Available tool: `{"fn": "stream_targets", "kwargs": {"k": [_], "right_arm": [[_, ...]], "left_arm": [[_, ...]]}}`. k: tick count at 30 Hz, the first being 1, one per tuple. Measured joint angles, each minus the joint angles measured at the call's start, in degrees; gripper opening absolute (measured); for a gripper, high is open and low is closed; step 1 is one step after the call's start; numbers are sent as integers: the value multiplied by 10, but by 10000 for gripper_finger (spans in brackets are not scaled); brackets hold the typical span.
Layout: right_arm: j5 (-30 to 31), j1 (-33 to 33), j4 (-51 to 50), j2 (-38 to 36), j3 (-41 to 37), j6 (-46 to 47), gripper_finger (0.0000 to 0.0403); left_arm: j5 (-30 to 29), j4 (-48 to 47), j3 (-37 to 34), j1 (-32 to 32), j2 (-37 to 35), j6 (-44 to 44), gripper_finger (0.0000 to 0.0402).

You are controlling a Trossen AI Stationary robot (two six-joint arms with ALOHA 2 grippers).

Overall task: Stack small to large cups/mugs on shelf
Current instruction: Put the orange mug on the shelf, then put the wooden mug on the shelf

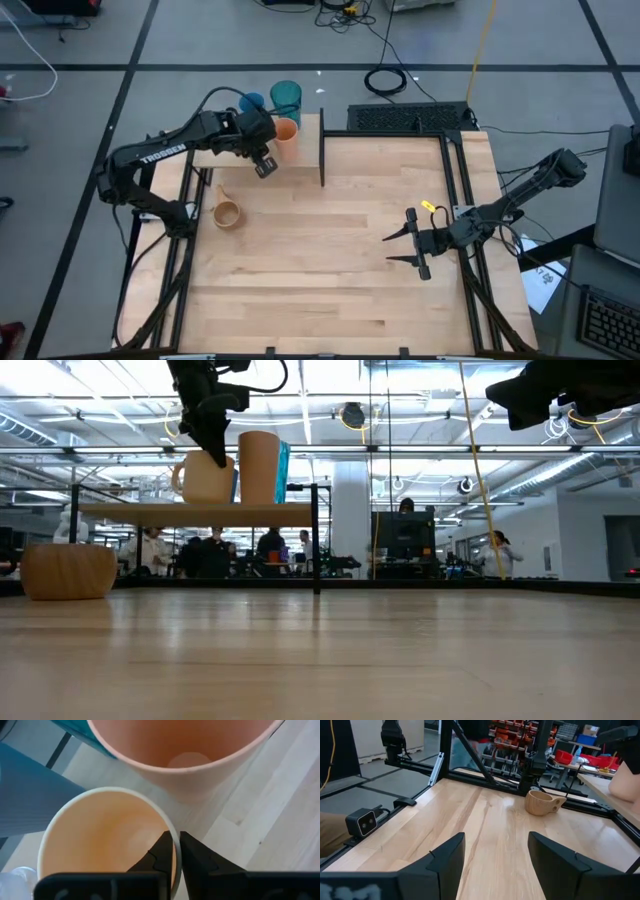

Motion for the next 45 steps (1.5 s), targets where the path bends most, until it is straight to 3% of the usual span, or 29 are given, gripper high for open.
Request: {"fn": "stream_targets", "kwargs": {"k": [11,32,45], "right_arm": [[0,0,1,0,0,0,208],[0,0,2,0,0,-4,208],[0,0,2,0,0,-2,208]], "left_arm": [[0,3,0,2,0,19,45],[-52,27,0,-8,-13,58,136],[-66,-1,84,-49,-41,59,145]]}}
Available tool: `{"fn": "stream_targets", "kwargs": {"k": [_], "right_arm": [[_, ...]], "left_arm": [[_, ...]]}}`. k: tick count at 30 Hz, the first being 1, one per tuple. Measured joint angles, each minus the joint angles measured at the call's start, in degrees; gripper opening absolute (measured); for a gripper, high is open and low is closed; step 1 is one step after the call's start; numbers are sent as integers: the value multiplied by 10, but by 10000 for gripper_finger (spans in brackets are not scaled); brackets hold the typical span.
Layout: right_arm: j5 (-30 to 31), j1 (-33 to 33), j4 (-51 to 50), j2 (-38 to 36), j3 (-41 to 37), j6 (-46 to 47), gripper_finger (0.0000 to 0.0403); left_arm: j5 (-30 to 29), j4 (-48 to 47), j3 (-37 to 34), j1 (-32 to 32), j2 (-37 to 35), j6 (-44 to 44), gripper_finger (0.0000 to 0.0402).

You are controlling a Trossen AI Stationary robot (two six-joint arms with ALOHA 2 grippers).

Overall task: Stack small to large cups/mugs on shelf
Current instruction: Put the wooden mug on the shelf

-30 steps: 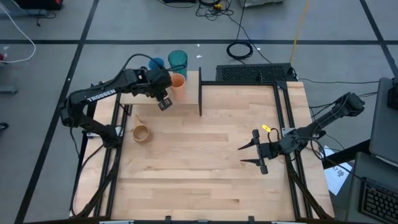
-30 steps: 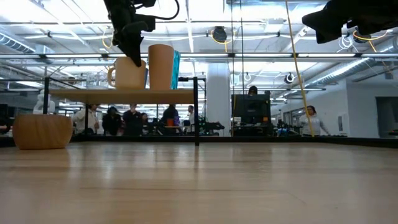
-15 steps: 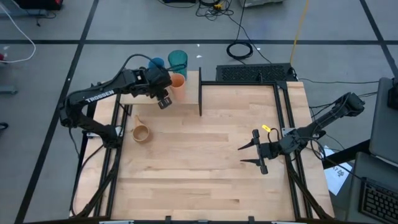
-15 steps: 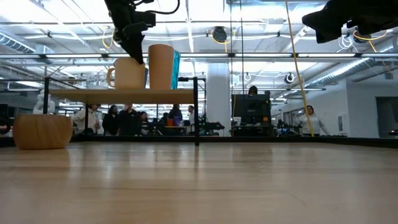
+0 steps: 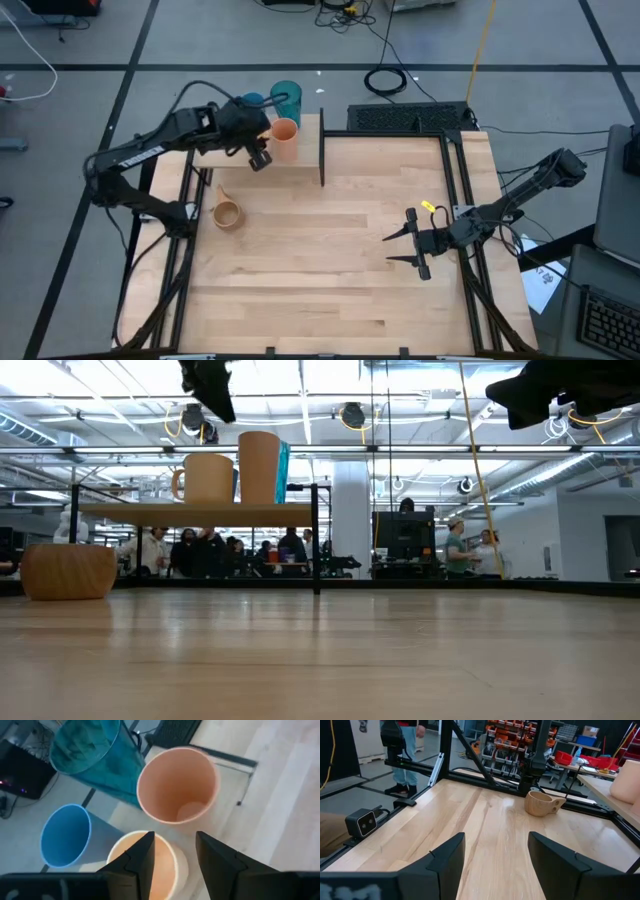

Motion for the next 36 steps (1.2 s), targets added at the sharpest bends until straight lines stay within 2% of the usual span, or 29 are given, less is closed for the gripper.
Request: {"fn": "stream_targets", "kwargs": {"k": [4,9,14,22,29,36], "right_arm": [[0,0,2,0,0,7,208],[0,0,2,0,0,13,208],[0,0,2,0,0,13,208],[0,0,11,0,0,15,208],[0,0,11,0,0,17,208],[0,0,15,0,0,18,208]], "left_arm": [[-21,-63,37,-32,-10,-17,145],[-40,-138,67,-101,-15,-41,145],[-40,-164,70,-174,-34,-69,145],[-49,-230,70,-252,-64,-147,145],[-7,-277,61,-333,-61,-229,145],[67,-277,-41,-396,-60,-321,145]]}}
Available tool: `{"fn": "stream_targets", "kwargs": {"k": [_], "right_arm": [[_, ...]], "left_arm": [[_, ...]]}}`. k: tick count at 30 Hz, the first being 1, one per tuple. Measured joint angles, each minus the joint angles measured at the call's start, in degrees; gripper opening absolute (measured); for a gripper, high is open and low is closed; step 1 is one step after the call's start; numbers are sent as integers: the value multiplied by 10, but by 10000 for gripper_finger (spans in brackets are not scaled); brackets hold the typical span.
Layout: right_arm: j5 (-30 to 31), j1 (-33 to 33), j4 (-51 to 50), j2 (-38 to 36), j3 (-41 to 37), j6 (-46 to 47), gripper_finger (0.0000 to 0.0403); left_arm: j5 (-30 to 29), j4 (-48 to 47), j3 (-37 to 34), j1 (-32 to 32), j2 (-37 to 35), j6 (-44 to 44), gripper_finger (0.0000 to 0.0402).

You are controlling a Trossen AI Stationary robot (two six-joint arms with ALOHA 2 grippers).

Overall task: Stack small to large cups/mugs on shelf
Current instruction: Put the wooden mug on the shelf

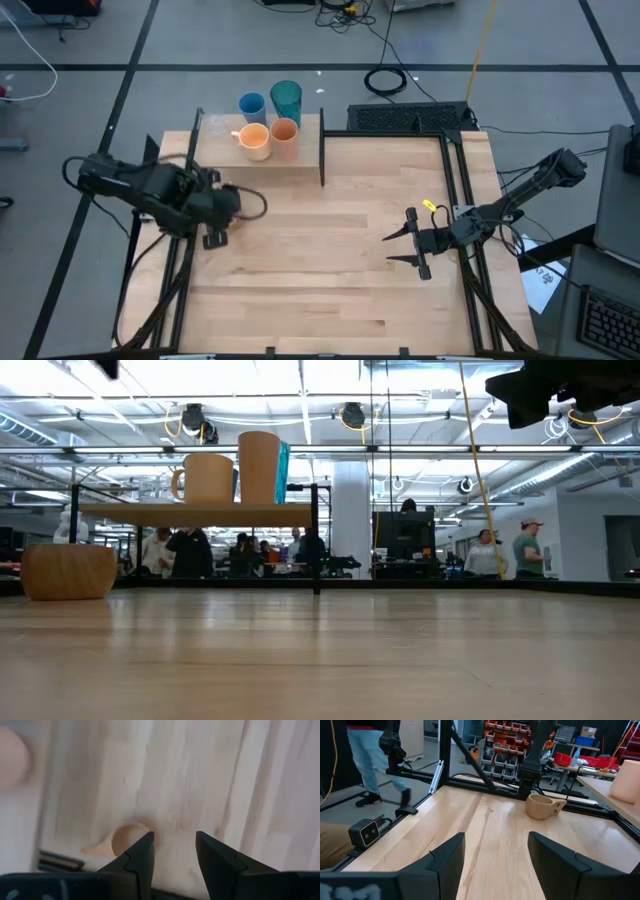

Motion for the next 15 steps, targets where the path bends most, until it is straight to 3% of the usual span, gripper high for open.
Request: {"fn": "stream_targets", "kwargs": {"k": [6,15], "right_arm": [[0,0,0,0,0,0,208],[0,0,0,0,0,0,208]], "left_arm": [[14,23,-110,-35,0,-21,145],[43,83,-227,-40,-18,-29,146]]}}
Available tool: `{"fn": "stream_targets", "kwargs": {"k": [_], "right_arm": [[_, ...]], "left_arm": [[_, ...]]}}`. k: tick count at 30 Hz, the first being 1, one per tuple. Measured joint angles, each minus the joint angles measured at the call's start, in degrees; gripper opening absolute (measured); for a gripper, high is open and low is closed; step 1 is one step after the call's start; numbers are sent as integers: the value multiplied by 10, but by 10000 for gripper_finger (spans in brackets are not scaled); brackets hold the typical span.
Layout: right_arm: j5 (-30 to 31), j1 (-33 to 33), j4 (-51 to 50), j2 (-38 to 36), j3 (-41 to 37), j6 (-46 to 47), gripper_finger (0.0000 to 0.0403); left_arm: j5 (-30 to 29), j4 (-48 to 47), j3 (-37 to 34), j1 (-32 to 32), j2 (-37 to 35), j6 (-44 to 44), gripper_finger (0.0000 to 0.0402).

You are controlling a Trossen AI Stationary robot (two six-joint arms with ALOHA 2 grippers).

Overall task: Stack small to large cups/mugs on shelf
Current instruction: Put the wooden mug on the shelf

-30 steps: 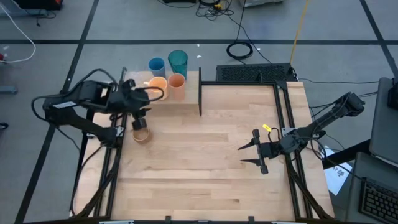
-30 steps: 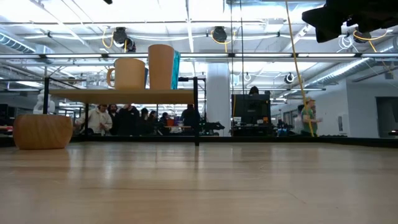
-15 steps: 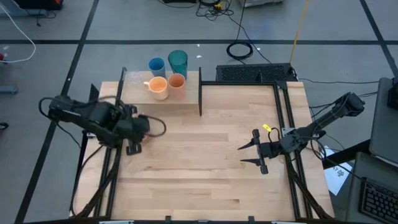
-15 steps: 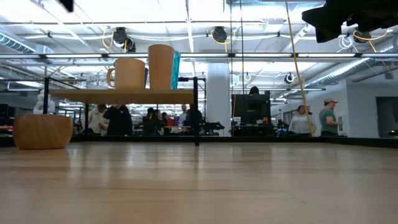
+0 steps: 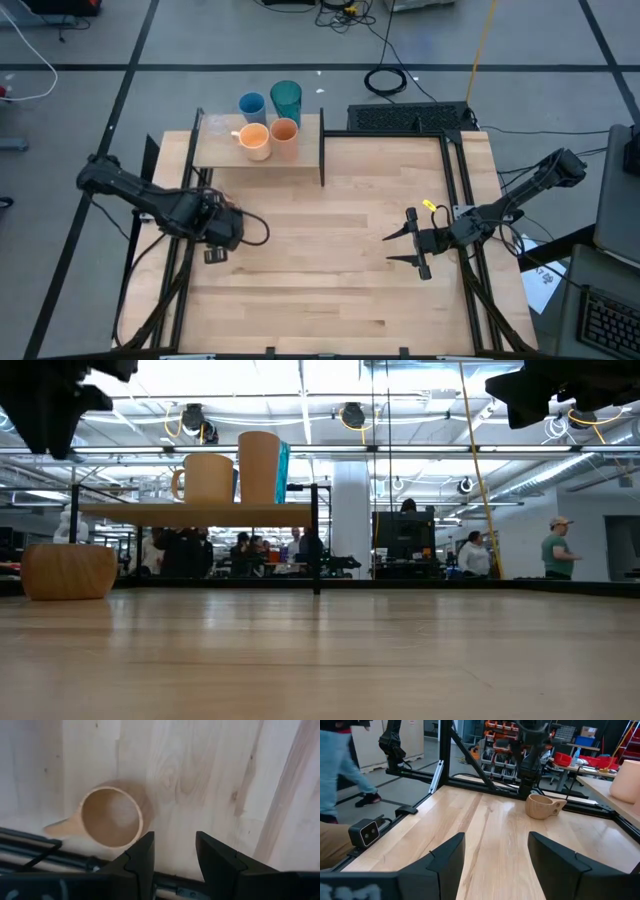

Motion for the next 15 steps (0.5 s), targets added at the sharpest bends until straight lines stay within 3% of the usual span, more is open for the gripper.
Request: {"fn": "stream_targets", "kwargs": {"k": [15], "right_arm": [[0,0,-4,0,0,0,208]], "left_arm": [[1,132,-128,13,-8,-42,152]]}}
